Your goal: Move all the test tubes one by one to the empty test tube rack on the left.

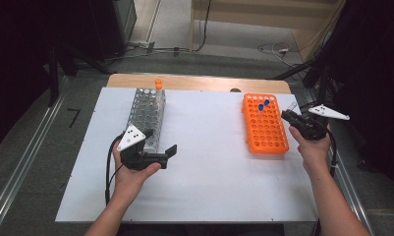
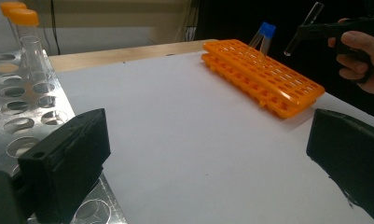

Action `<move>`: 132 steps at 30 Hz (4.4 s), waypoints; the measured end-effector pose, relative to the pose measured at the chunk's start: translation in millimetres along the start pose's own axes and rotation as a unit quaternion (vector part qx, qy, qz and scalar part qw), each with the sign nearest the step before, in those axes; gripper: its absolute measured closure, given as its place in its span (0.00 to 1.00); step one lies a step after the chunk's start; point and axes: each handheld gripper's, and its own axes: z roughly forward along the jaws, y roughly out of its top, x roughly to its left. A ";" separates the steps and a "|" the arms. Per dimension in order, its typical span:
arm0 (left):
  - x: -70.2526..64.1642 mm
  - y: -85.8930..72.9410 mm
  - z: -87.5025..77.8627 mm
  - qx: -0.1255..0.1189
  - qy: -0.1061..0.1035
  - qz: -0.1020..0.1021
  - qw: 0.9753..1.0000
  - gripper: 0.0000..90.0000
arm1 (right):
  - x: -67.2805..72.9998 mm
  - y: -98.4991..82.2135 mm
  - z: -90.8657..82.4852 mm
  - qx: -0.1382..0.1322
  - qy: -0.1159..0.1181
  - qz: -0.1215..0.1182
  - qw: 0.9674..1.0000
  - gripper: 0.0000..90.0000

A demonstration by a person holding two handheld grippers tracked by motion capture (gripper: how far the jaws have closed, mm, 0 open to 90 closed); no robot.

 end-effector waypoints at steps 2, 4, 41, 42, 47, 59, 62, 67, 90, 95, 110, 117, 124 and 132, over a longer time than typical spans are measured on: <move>-1.1 0.4 -0.1 0.001 -0.001 0.001 1.000 0.00 | 7.4 -1.4 -4.6 0.000 0.009 -0.006 1.000 0.83; -2.8 0.7 0.2 0.000 -0.002 0.001 1.000 0.00 | 14.8 -3.0 -8.9 0.000 0.022 -0.009 1.000 0.83; -49.0 -0.8 15.0 0.014 -0.081 0.034 0.996 0.04 | 167.7 -39.9 -20.3 0.039 0.191 -0.089 0.977 0.83; -50.2 -0.8 15.4 0.015 -0.083 0.035 0.996 0.05 | 171.1 -40.9 -19.6 0.041 0.194 -0.094 0.976 0.82; -56.0 -1.4 16.9 0.008 -0.101 0.036 0.994 0.14 | 185.0 -44.1 -16.4 0.047 0.211 -0.101 0.971 0.83; -70.4 -3.7 22.7 0.001 -0.155 0.053 0.986 0.41 | 209.5 -49.1 -12.5 0.059 0.239 -0.114 0.963 0.83; -74.0 -4.6 25.3 0.001 -0.164 0.056 0.985 0.46 | 213.4 -49.4 -11.9 0.061 0.245 -0.116 0.961 0.83; -80.2 -5.5 31.0 0.012 -0.173 0.064 0.983 0.55 | 222.6 -50.1 -12.3 0.064 0.257 -0.125 0.956 0.83; -87.7 -7.7 34.7 0.015 -0.165 0.087 0.982 0.85 | 234.4 -51.2 -14.6 0.069 0.273 -0.143 0.949 0.82; -87.0 -7.3 34.8 0.015 -0.164 0.085 0.983 0.85 | 233.5 -51.2 -14.3 0.070 0.274 -0.142 0.949 0.81; -59.4 5.3 24.7 -0.004 -0.140 0.061 0.988 0.85 | 198.8 -47.3 -31.5 0.042 0.249 -0.114 0.961 0.06; -43.5 11.2 19.9 -0.014 -0.121 0.050 0.991 0.85 | 171.4 -49.9 -41.3 0.039 0.245 -0.102 0.963 0.00; -24.8 21.6 14.1 -0.022 -0.093 0.046 0.994 0.85 | 146.3 -55.7 -54.3 0.036 0.222 -0.087 0.971 0.00; 3.9 36.5 9.8 -0.037 -0.052 0.041 0.997 0.85 | 118.8 -63.0 -69.5 0.033 0.198 -0.073 0.977 0.00</move>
